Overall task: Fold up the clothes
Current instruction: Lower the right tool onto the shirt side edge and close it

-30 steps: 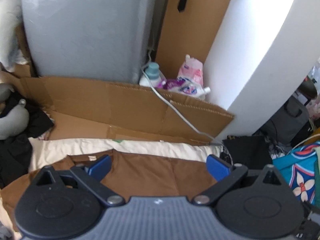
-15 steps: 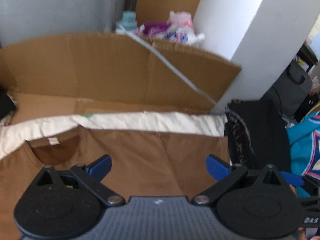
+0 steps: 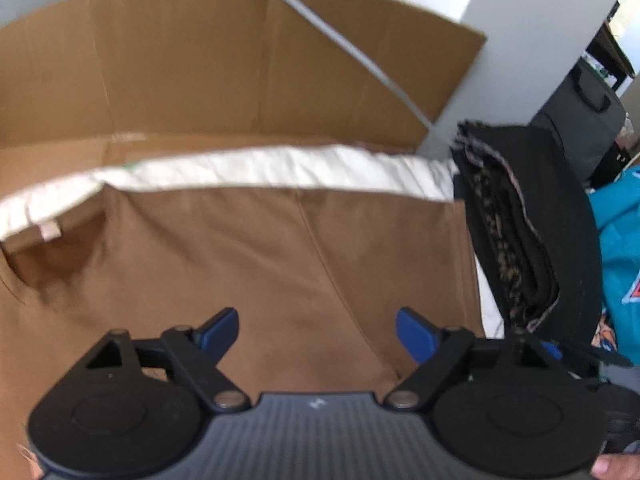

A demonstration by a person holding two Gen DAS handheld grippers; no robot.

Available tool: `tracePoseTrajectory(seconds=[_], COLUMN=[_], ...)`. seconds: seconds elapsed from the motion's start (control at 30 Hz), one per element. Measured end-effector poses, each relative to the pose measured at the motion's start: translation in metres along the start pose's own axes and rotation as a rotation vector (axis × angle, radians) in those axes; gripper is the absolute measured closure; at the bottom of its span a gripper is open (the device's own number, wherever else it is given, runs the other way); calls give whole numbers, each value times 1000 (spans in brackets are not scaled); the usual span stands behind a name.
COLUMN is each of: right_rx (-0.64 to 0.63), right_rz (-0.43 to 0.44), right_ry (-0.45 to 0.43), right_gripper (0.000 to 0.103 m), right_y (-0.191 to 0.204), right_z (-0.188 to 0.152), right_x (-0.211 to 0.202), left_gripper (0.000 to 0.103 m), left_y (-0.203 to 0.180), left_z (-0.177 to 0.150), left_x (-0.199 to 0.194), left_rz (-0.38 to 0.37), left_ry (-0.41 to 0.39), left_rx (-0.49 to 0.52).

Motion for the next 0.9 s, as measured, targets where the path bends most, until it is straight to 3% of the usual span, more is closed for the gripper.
tracePoseTrajectory(seconds=[0.2,0.4,0.47,0.67,0.9], right_rx=[74,173,208,284,341], right_rz=[7,-53,-50,-25,-7], right_ry=[-11,-48,-49,-35,-44], right_gripper=[25,31,35,47,48], right_y=[-20,-44,-49,-56,-58], right_z=[-17,-30,-32,-37,-34], right_x=[1,0,3,16,28], left_gripper=[25,50,52,76,78], left_y=[-11,-19,-20,-25,-31], left_z=[-23,-44,-52,-68,-70], left_x=[16,26,29,44,57], left_rz=[23,26,28,18,-8], left_ry=[-4,3,12,36,30], left_rx=[-19,-38,-51,-50,-41])
Point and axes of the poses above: each gripper's, at about its wrist camera, not at the fingertips, and x roughly the way its jaws point, y to its left, z to its top, the point moved 7 cm from there along x, roughly the way its jaws point, and after that the axes turned 4 degrees about -x, right-handed, at the moved point
